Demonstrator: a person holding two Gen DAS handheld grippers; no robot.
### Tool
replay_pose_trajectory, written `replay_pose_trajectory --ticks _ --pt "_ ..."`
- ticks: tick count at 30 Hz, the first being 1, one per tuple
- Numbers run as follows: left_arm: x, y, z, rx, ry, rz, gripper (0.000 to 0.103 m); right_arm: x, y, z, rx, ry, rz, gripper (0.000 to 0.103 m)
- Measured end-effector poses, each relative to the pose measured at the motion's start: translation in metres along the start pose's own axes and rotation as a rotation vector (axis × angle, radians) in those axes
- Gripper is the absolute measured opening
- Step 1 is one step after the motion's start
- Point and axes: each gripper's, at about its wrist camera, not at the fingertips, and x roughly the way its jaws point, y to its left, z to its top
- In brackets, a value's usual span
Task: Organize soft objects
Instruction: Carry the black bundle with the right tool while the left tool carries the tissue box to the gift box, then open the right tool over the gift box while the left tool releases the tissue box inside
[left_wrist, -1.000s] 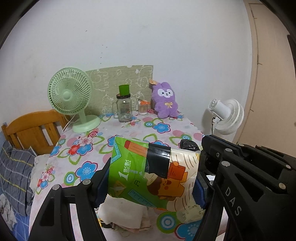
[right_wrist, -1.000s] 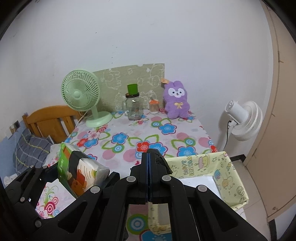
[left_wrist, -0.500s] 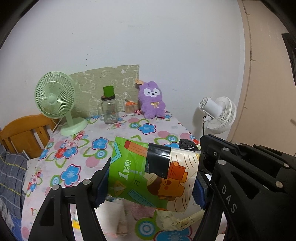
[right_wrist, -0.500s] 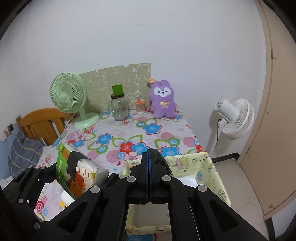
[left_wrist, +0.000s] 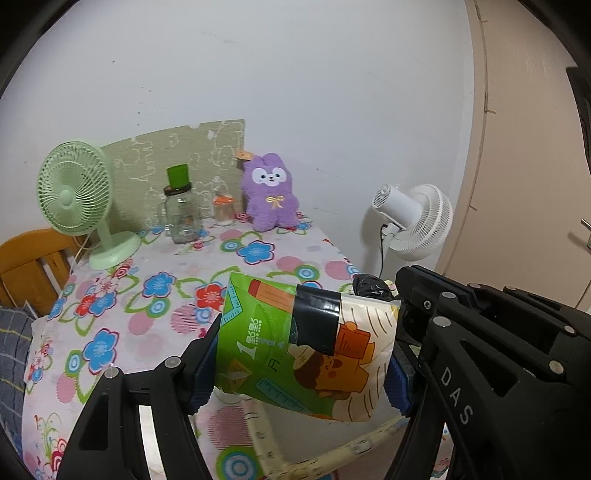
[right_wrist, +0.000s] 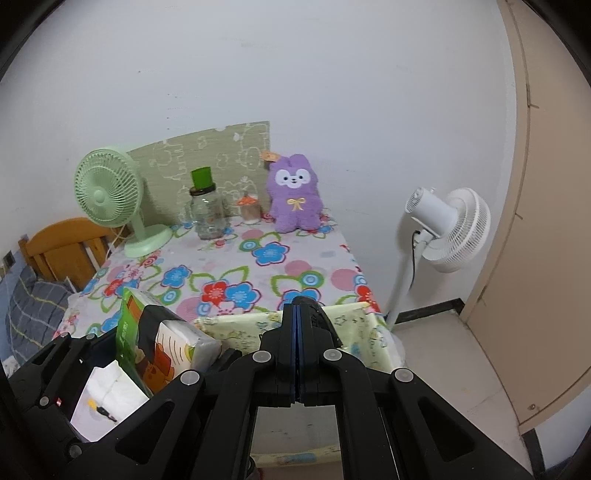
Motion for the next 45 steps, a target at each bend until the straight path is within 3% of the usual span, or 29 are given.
replay_pose_trajectory --ticks 16,24,25,28,29,30,45 --pt "0.035 -0.025 -0.004 0.019 0.068 -0.029 0.079 0.025 -0.036 -0.009 0.04 0.062 0.003 0.003" --pt "0.05 -0.024 -0.008 0.026 0.116 -0.007 0.099 0.039 -0.04 -0.017 0.053 0.115 0.018 0.006" --pt "0.05 -0.024 -0.009 0.028 0.118 -0.005 0.1 0.04 -0.04 -0.017 0.051 0.122 0.023 0.01" --pt "0.051 -0.022 -0.011 0.035 0.124 0.006 0.103 0.041 -0.04 -0.019 0.05 0.128 0.014 0.04" --pt "0.051 -0.022 -0.012 0.037 0.125 -0.002 0.103 0.041 -0.04 -0.019 0.052 0.128 0.015 0.062" --pt "0.05 -0.021 -0.012 0.035 0.127 -0.013 0.103 0.041 -0.039 -0.019 0.056 0.125 0.027 0.076" --pt "0.024 -0.015 -0.014 0.047 0.086 0.0 0.103 0.018 -0.027 -0.019 0.037 0.078 -0.003 0.09"
